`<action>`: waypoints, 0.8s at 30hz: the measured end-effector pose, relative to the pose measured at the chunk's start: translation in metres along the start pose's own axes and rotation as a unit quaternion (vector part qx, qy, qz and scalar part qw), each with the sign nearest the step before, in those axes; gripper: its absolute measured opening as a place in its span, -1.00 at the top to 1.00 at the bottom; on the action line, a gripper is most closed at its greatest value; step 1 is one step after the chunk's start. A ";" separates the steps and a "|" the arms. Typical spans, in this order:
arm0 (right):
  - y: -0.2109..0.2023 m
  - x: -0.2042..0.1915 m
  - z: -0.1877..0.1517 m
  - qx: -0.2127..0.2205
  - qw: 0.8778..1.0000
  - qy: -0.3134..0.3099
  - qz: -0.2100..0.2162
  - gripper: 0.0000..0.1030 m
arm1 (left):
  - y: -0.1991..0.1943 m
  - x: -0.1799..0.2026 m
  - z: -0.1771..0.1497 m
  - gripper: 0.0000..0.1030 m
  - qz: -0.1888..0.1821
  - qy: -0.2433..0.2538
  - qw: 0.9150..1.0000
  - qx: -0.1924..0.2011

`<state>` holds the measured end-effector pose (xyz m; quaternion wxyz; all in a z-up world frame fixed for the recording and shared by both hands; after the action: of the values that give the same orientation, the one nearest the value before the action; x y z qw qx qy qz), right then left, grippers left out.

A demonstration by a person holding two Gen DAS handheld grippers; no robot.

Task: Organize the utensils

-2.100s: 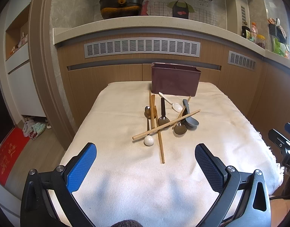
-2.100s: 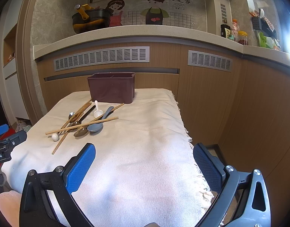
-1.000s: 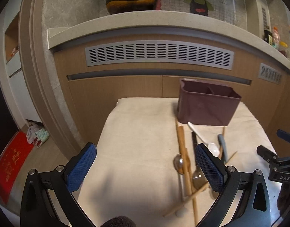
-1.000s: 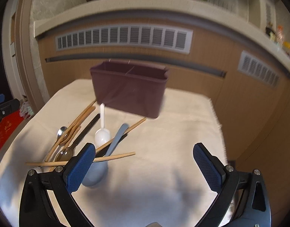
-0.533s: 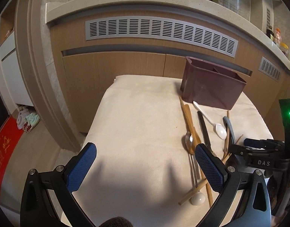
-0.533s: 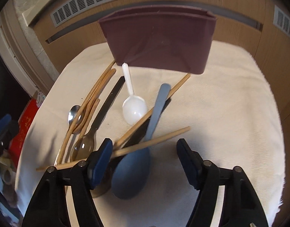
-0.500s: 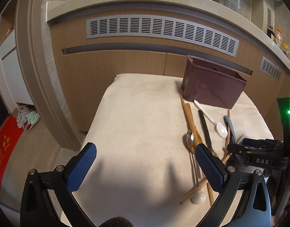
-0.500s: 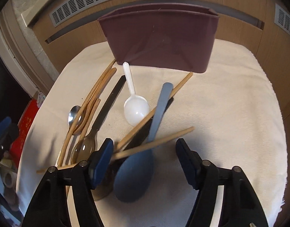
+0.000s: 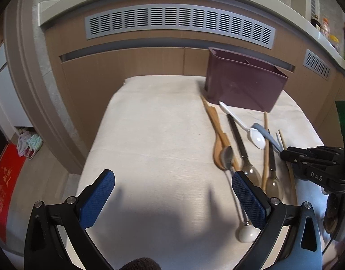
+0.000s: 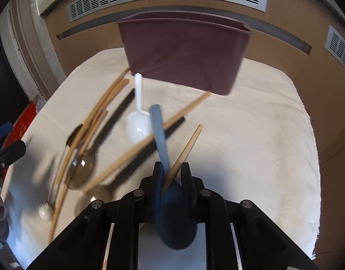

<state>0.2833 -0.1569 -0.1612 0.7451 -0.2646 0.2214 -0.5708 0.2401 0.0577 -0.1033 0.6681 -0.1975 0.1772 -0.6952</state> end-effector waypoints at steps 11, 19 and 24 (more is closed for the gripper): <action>-0.038 0.039 -0.017 0.031 0.999 -0.003 -0.020 0.67 | -0.001 0.040 -0.021 -1.00 -0.068 -0.017 0.997 -0.045; -0.066 0.050 -0.029 0.057 0.997 -0.006 -0.044 -0.01 | -0.039 0.065 -0.044 -0.35 -0.097 0.019 0.995 -0.034; -0.089 0.057 -0.033 0.083 0.991 -0.044 -0.093 -0.61 | -0.043 0.078 -0.058 0.28 -0.111 0.018 0.993 -0.043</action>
<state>0.2113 -0.2352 -0.1303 0.7174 -0.2463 0.1149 -0.6414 0.1712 -0.0195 -0.1283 0.5744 -0.2321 0.1962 -0.7601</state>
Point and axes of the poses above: each gripper's, at about its wrist camera, not at the fingertips, and y roughly the way its jaws point, x to its right, z to its top, the point moved 9 cm from there along y, roughly the way its jaws point, and after that the axes turned 14 degrees about x, right-handed, at the moved point
